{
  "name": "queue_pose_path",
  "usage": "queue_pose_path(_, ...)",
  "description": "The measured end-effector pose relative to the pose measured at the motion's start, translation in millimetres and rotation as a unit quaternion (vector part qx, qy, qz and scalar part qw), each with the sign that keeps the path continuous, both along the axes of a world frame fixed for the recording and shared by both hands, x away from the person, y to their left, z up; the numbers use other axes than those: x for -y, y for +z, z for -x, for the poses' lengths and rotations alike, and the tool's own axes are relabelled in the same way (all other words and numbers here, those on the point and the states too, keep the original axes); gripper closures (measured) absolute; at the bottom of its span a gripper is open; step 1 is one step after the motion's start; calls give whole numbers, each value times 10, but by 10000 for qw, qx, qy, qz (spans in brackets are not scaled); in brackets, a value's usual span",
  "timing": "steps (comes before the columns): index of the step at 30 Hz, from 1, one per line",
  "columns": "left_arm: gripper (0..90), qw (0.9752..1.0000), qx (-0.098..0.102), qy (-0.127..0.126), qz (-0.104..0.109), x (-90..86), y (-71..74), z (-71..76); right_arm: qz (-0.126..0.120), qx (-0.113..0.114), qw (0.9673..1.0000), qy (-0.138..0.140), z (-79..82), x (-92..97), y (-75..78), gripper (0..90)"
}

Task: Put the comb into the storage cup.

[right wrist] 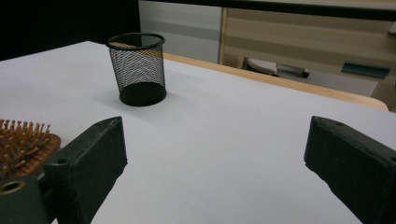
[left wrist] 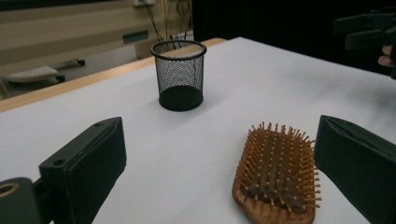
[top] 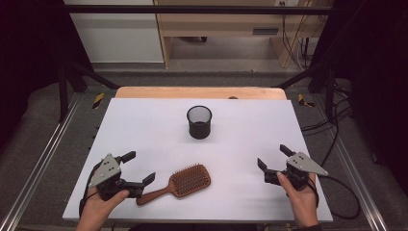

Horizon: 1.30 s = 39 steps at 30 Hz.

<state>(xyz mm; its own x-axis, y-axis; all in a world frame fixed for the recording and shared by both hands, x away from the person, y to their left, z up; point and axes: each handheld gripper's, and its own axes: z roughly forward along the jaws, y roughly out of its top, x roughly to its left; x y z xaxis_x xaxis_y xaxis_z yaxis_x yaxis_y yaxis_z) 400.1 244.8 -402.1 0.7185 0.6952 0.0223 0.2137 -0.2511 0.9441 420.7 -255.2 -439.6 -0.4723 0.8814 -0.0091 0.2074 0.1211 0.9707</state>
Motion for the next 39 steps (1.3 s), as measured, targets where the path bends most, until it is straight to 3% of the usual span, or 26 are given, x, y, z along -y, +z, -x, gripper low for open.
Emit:
queue_pose_path(4,30,9989,-122,-240,-378,112,91,-54,-42,63,9999,-105,-5,15,12,69)
queue_pose_path(8,30,9957,-290,-456,-752,227,138,-62,107,47,9999,-107,6,-4,-4,65)
queue_pose_path(13,40,9885,-529,-557,-1303,343,74,-77,171,7,9998,-124,4,-17,-23,65)
queue_pose_path(19,44,9768,-902,-567,-1856,400,-103,-109,204,-11,9997,-159,-2,-14,-32,65)
queue_pose_path(22,51,9721,-1180,-625,-1927,400,-173,-135,267,-37,9995,-180,-11,-17,-41,64)
queue_pose_path(23,54,9693,-1290,-664,-1985,400,-198,-144,274,-40,9994,-183,-13,-18,-42,64)
queue_pose_path(28,61,9587,-1480,-771,-2302,431,-277,-145,297,-48,9993,-201,-15,-14,-47,64)
queue_pose_path(34,75,9539,-1607,-852,-2389,441,-335,-166,308,-65,9993,-201,-16,-19,-51,64)
queue_pose_path(35,109,9521,-1640,-881,-2428,441,-345,-170,311,-63,9993,-200,-16,-19,-51,64)
queue_pose_path(36,136,9518,-1657,-889,-2424,440,-354,-175,319,-65,9993,-194,-15,-21,-51,64)
queue_pose_path(39,154,9488,-1760,-922,-2457,433,-394,-185,321,-72,9993,-202,-16,-21,-52,64)
